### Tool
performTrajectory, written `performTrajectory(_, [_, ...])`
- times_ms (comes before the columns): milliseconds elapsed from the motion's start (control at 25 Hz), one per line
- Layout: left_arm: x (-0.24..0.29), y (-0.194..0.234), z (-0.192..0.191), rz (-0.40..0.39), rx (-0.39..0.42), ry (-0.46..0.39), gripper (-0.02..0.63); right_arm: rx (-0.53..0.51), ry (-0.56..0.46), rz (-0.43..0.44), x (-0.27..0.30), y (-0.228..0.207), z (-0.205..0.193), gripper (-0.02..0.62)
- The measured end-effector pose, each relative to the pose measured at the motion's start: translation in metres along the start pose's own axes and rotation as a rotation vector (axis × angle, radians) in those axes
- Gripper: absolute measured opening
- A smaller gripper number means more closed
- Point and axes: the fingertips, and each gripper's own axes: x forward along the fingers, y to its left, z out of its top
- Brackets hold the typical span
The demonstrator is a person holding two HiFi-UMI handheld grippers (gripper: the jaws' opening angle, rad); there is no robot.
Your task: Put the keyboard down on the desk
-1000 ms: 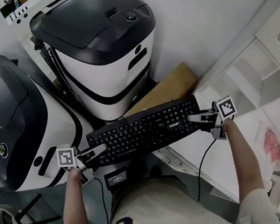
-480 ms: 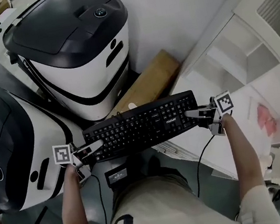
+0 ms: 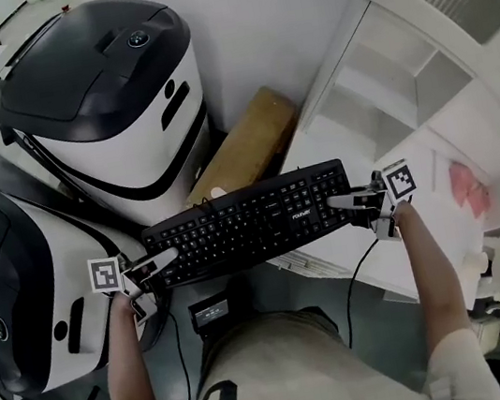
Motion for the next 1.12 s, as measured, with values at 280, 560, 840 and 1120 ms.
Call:
performTrajectory(280, [0.039,-0.018,-0.022,0.016,0.031,0.062,0.111,0.003,-0.055,-0.023,-0.045,-0.006,-0.033,0.110])
performTrajectory(560, [0.079,-0.030,-0.045,0.018,0.040,0.128,0.114,0.018,-0.123,-0.017,-0.095,-0.002,-0.063,0.112])
performTrajectory(840, [0.114,-0.042,-0.064,-0.023,0.053,0.184,0.115,0.018,-0.219,0.019,-0.138,0.009,-0.088,0.110])
performTrajectory(1120, [0.151,-0.058,-0.097,-0.021,0.068,0.233,0.115,0.028,-0.303,0.023,-0.187,0.012,-0.126,0.098])
